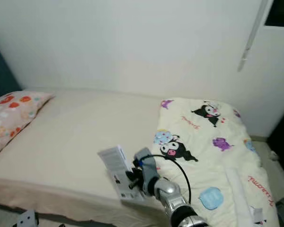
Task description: Clean up the room
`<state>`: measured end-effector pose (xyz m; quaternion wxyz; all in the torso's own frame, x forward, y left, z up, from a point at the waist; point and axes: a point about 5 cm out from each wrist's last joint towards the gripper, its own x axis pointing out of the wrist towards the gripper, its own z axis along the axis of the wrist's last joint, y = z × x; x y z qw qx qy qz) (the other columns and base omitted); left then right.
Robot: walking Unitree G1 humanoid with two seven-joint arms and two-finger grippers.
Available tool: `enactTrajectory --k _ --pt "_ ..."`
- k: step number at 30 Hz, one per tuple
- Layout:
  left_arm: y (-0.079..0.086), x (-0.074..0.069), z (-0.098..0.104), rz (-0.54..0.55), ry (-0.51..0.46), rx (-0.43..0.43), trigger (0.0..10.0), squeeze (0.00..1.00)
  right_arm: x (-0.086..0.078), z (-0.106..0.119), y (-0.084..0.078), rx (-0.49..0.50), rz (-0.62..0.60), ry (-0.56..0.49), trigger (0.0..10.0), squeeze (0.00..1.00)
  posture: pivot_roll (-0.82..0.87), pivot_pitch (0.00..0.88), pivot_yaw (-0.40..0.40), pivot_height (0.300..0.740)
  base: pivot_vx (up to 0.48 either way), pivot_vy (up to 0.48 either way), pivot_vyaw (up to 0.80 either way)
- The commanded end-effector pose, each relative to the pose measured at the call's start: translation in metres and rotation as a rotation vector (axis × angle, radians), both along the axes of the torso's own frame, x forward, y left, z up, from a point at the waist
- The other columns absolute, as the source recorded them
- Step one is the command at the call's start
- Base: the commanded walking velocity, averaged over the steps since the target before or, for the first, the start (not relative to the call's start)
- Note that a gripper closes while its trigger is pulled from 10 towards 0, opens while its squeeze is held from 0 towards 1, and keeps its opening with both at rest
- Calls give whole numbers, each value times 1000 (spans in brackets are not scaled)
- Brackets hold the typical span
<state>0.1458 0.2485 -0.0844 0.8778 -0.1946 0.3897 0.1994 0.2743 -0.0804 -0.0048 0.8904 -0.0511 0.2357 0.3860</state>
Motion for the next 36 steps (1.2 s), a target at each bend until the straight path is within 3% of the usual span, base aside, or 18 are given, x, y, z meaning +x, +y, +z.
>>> enactTrajectory --k 1,2,3,6,8,9,11,12,13,15,16,26,36 --pt "-6 -9 -6 -19 51 -7 10000 0 -14 -15 -4 -76 33 44 10000 0 49 0 -57 740 0 0 769" --pt "-7 -12 -7 -25 71 -5 10000 0 -25 -26 -8 -136 58 80 10000 0 48 0 -57 740 0 0 769" --pt "-7 -12 -7 -25 71 -5 10000 0 -25 -26 -8 -136 58 80 10000 0 48 0 -57 740 0 0 769" --pt "-10 -21 -12 -54 136 22 10000 0 -62 -57 -23 -285 90 218 10000 0 46 0 -57 740 0 0 771" --pt "-10 -22 -12 -62 149 33 10000 0 -68 -61 -25 -299 80 245 10000 0 44 0 -58 740 0 0 769" --pt "-10 -22 -12 -57 152 39 10000 0 -78 -68 -30 -285 21 313 10000 0 44 0 -59 740 0 0 769" --pt "-10 -22 -12 -57 152 39 10000 0 -78 -68 -30 -285 21 313 10000 0 44 0 -59 740 0 0 769" --pt "-11 -20 -12 -54 149 43 10000 0 -90 -76 -38 -276 -57 391 10000 0 49 0 -60 740 0 0 769" --pt "-11 -20 -12 -54 149 43 10000 0 -90 -76 -38 -276 -57 391 10000 0 49 0 -60 740 0 0 769" --pt "-15 -10 -9 -88 128 56 10000 0 -117 -90 -56 -291 -178 524 10000 0 72 0 -71 740 0 0 772" --pt "-16 -6 -8 -106 122 62 10000 0 -122 -92 -60 -296 -195 541 10000 0 71 0 -70 740 0 -450 769" --pt "-20 -8 -10 -158 153 75 10000 0 -120 -92 -69 -332 -199 529 10000 0 54 0 -54 740 0 -409 766" --pt "-20 -10 -11 -174 163 77 10000 0 -141 -99 -91 -414 -221 570 10000 0 63 0 -57 740 0 0 764"
